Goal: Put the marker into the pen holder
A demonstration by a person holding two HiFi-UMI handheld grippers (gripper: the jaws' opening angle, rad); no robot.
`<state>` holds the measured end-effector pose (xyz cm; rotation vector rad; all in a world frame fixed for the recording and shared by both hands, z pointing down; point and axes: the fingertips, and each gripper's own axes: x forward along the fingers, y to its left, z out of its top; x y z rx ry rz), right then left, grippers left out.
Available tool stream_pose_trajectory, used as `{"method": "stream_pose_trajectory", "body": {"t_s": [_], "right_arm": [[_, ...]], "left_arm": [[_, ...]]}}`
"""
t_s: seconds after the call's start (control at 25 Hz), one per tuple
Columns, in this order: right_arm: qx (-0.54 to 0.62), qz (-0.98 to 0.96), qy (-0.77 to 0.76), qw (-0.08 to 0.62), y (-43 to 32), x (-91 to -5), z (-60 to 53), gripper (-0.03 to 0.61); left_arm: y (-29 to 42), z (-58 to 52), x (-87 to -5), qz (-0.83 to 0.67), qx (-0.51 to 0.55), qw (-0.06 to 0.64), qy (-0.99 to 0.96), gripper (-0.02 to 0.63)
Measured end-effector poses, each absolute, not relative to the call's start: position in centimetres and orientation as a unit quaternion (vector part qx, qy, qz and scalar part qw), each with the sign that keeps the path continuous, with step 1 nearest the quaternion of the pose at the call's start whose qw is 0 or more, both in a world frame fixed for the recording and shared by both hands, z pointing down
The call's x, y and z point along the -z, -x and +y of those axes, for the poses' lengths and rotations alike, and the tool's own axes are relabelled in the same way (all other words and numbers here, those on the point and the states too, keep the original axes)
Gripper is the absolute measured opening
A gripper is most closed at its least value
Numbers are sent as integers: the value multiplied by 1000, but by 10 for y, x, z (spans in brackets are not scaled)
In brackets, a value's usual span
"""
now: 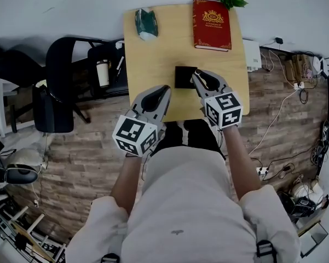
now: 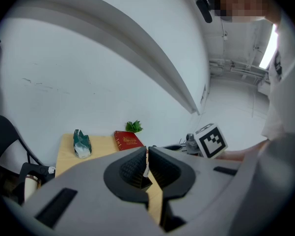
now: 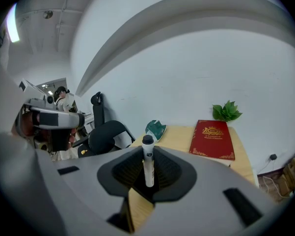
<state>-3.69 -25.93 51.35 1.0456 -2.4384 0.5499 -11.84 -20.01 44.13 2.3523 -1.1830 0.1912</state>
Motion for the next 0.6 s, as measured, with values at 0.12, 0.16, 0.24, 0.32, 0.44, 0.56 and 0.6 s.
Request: {"method": "stream_pose_trajectory", "body": {"t_s": [0.12, 0.16, 0.24, 0.32, 0.44, 0.56, 0.6], "right_arm": [[-206, -876, -377, 219, 36, -521, -259, 67], [-208, -875, -377, 220, 36, -524, -258, 67], [-212, -874, -377, 223, 35, -528, -258, 67], [-216, -872, -377, 225, 35, -532, -258, 67], [-223, -870, -376, 228, 35, -539, -257, 67], [-227, -868, -372, 237, 36, -547, -256, 67], [-228, -868, -370, 240, 36, -550, -256, 67]], "left_arm": [[120, -199, -443, -436, -71, 249, -862, 17], [121, -200, -443, -437, -71, 250, -861, 17], [122, -200, -444, -438, -71, 251, -860, 17], [123, -200, -445, -439, -72, 252, -860, 17], [123, -200, -446, -439, -72, 253, -859, 17], [122, -200, -448, -439, -73, 254, -859, 17], [122, -200, -448, -439, -73, 254, -859, 15]]}}
